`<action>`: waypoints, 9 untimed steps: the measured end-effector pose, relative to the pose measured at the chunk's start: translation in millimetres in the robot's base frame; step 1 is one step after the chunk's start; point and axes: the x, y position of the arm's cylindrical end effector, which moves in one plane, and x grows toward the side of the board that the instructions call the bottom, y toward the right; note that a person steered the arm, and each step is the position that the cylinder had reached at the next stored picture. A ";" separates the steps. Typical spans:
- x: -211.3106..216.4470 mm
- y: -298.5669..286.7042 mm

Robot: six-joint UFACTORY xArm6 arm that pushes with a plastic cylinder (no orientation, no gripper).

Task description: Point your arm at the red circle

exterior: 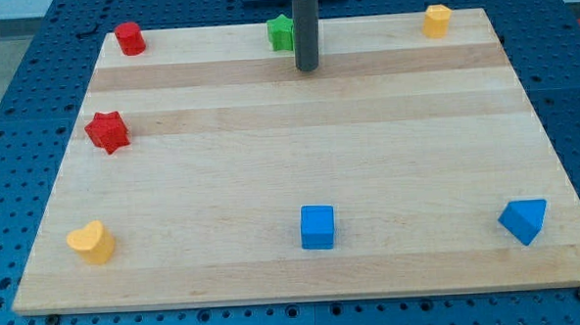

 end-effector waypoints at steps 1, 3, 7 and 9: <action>-13.7 0.0; -26.2 0.5; 35.5 -182.6; 39.8 -316.6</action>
